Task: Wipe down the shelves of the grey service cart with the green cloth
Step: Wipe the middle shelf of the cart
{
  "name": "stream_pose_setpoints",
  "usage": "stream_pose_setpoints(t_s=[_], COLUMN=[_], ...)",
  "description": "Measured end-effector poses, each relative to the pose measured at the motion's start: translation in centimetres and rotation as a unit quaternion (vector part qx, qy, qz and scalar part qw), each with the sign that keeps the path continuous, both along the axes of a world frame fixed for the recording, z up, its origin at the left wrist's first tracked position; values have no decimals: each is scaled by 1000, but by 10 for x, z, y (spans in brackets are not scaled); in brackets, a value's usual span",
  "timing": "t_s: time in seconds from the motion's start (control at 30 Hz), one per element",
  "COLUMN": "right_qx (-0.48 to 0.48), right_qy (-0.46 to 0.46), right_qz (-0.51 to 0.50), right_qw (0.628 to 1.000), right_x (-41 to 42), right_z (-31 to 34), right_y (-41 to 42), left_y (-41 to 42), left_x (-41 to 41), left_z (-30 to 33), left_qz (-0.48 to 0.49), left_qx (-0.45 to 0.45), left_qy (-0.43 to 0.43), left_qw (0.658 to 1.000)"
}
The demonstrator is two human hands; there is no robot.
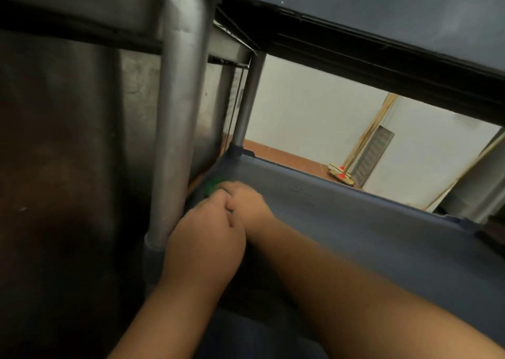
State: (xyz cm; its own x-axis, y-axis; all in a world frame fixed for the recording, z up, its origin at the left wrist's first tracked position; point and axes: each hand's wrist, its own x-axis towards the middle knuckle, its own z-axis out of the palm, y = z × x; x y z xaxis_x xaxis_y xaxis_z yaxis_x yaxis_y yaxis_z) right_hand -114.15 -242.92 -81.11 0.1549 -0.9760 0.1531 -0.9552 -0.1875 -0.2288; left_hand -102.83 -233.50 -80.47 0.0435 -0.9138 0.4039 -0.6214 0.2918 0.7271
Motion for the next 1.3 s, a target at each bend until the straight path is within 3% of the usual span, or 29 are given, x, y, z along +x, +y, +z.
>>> stream_pose_setpoints(t_s=[0.13, 0.33, 0.7, 0.93, 1.07, 1.17, 1.3], right_qx=[-35, -75, -4, 16, 44, 67, 48], right_qy=[30, 67, 71, 66, 61, 33, 35], right_qz=[51, 6, -167, -303, -401, -464, -481], right_qw=[998, 995, 983, 951, 913, 883, 875], right_x=[20, -41, -279, -446, -520, -550, -551], right_z=[-4, -5, 0, 6, 16, 22, 14], right_y=[-8, 20, 130, 241, 296, 314, 308], left_y=[-2, 7, 57, 77, 93, 98, 96], left_x=[-4, -19, -157, -271, -320, -331, -314], left_z=[-3, -11, -15, 10, 14, 7, 1], left_qz=[20, -13, -130, -199, -226, -228, -225], left_qx=[-9, 15, -13, -31, -48, -50, -23], left_qy=[3, -26, -139, -214, -226, -238, -244], left_qw=[1000, 999, 982, 956, 946, 943, 943])
